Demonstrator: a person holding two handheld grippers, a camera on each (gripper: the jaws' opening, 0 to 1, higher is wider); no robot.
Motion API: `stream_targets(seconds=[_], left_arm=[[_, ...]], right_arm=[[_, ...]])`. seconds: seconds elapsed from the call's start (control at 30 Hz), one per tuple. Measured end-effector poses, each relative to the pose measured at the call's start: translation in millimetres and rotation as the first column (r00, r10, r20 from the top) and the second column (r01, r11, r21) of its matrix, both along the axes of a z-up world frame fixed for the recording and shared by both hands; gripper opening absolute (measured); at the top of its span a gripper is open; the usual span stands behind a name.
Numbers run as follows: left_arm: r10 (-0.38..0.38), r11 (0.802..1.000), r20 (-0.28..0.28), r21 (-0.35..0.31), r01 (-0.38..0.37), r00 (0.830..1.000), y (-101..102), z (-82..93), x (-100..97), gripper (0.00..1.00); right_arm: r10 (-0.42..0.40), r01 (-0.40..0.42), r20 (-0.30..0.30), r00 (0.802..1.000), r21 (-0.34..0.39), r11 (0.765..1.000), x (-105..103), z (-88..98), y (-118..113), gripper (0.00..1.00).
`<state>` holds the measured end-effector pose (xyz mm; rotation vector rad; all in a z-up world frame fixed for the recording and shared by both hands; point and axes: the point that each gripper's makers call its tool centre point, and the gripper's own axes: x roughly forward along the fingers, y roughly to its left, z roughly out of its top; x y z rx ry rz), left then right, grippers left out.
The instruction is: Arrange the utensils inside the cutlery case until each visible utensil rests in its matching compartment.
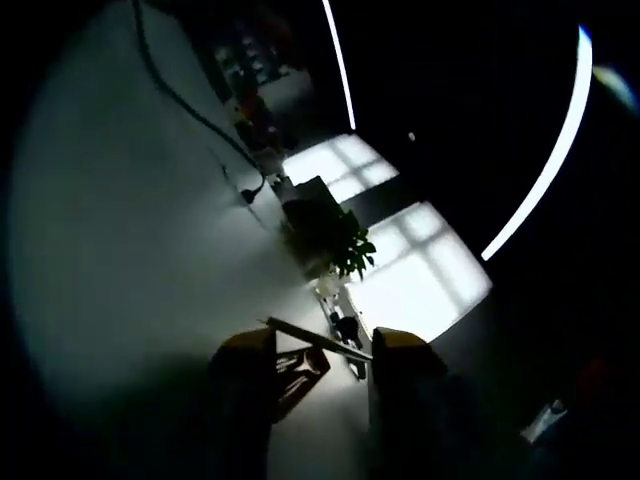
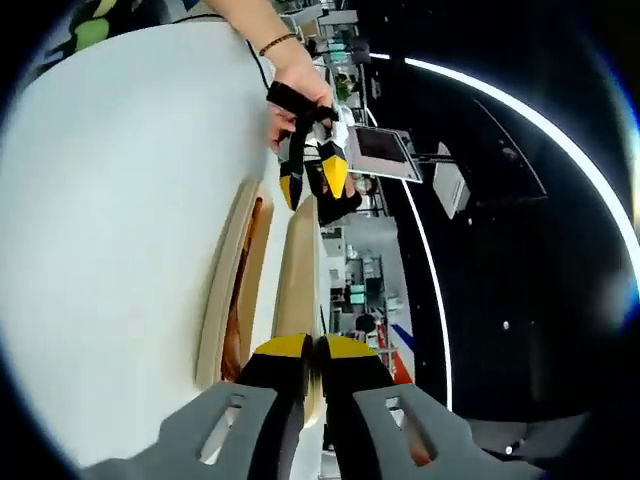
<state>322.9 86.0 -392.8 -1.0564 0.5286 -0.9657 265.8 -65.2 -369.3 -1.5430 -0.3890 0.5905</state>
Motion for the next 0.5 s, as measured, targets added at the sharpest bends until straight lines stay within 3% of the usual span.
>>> stream_targets(seconds=[0.2, 0.3, 0.5], left_arm=[[-0.058, 0.998, -0.041, -0.033, 0.057, 0.997, -7, -4.0, -7.8, 0.23], [-0.086, 0.994, -0.068, -0.08, 0.081, 0.994, -10, 0.5, -10.7, 0.17], [-0.101, 0.986, -0.062, -0.141, 0.091, 0.993, -7, 8.3, -10.9, 0.1]], right_arm=[[0.053, -0.053, 0.019, 0.998, -0.003, 0.999, -8, 2.0, 7, 0.03], [0.069, -0.068, 0.031, 0.997, -0.021, 0.997, -7, 1.5, 10, 0.03], [0.115, -0.114, 0.027, 0.993, -0.018, 0.993, -8, -0.5, 12, 0.04]])
